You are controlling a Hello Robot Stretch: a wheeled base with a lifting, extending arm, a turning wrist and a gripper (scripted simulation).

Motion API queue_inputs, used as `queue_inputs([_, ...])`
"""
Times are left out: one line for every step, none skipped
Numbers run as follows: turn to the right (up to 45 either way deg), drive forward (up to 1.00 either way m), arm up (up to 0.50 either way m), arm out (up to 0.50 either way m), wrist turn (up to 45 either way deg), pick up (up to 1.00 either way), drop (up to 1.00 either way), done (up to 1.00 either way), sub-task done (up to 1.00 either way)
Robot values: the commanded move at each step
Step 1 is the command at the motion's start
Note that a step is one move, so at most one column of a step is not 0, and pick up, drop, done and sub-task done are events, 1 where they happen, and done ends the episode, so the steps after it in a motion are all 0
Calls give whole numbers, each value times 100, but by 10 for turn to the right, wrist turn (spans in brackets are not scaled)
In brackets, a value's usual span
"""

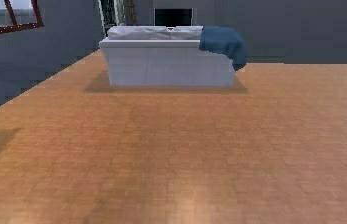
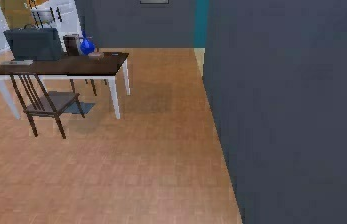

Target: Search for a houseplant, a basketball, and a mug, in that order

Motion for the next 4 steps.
queue_inputs([0, 15, 0, 0, 0, 0, 0, 0, 0])
queue_inputs([-450, 0, 0, 0, 0, 0, 0, 0, 0])
queue_inputs([-420, 0, 0, 0, 0, 0, 0, 0, 0])
queue_inputs([0, 30, 0, 0, 0, 0, 0, 0, 0])
